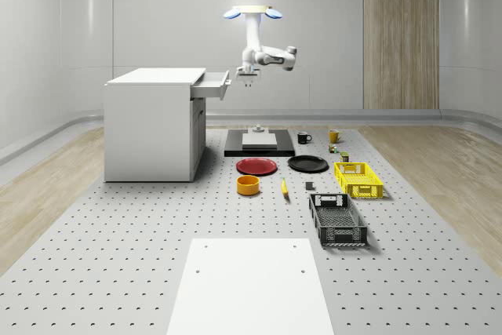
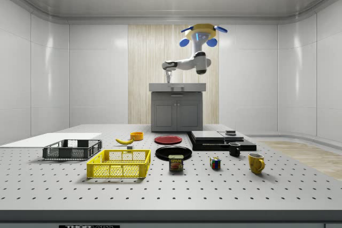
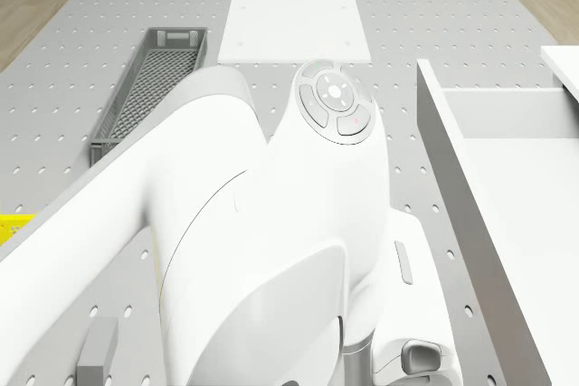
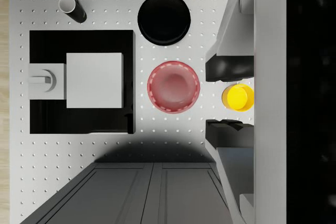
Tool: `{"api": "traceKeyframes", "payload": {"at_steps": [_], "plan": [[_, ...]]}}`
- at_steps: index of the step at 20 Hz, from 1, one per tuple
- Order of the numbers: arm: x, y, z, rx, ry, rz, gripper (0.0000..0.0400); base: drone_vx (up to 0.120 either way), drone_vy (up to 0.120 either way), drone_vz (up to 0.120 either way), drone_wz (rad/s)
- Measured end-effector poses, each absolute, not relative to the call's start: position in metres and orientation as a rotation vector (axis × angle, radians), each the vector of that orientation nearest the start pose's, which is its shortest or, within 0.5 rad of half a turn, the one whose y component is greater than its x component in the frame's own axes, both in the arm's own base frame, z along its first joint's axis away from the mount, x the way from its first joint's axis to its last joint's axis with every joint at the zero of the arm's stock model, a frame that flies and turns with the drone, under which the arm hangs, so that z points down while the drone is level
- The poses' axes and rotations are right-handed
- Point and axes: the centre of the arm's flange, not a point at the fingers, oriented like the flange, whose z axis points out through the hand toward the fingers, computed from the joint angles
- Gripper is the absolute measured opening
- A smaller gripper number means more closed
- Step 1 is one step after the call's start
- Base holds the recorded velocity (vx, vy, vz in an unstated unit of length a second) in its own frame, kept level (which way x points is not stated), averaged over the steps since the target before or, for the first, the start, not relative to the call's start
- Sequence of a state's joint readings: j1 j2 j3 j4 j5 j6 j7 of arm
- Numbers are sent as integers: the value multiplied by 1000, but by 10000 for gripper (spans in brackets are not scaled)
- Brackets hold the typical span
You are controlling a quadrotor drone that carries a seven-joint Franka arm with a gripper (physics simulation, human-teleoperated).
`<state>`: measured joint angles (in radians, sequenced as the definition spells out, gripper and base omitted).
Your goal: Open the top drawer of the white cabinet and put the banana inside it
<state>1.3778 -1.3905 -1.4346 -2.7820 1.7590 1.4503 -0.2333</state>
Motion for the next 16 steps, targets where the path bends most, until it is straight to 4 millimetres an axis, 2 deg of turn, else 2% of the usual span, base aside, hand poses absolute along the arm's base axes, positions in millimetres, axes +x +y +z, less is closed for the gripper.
{"api": "traceKeyframes", "payload": {"at_steps": [8,9,16], "plan": [[337,40,477,-2,-1,786,105,120,120,0,0],[337,40,477,-2,-1,786,105,120,0,0,0],[337,40,477,-2,-1,786,105,120,0,-120,0]]}}
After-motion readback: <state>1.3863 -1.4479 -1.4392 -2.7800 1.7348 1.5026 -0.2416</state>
